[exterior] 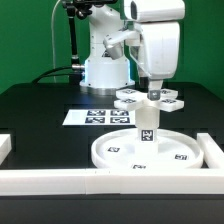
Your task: Assemble round table
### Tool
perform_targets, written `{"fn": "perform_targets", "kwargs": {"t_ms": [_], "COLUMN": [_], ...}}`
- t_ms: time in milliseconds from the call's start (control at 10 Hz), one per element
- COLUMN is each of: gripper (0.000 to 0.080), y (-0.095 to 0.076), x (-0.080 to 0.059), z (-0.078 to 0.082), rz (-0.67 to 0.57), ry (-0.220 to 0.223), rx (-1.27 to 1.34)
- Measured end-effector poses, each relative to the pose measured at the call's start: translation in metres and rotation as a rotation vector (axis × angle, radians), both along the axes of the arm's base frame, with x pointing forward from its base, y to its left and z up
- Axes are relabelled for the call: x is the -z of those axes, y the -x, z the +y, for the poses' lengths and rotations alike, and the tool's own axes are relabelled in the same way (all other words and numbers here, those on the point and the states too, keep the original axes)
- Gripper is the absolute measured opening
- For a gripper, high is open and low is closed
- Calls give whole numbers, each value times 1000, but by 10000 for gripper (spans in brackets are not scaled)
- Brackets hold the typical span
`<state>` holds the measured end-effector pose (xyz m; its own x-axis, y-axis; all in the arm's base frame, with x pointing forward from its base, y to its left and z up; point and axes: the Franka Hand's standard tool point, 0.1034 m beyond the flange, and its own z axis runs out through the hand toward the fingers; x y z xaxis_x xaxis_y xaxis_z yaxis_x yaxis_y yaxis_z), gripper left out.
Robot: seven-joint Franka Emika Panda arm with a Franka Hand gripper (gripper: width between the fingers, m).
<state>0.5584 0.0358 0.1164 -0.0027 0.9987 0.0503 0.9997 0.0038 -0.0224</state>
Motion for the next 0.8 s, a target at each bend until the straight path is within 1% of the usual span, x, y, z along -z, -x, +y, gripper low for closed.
{"fn": "perform_targets", "kwargs": {"t_ms": [300,400,700,800], "gripper": [648,648,648,648], "y": [0,1,3,3], "x": [5,7,9,9], "z": [-8,-8,0,0], "rz": [8,11,19,20], "ry": [0,0,-1,0], "rx": [40,40,89,97]}}
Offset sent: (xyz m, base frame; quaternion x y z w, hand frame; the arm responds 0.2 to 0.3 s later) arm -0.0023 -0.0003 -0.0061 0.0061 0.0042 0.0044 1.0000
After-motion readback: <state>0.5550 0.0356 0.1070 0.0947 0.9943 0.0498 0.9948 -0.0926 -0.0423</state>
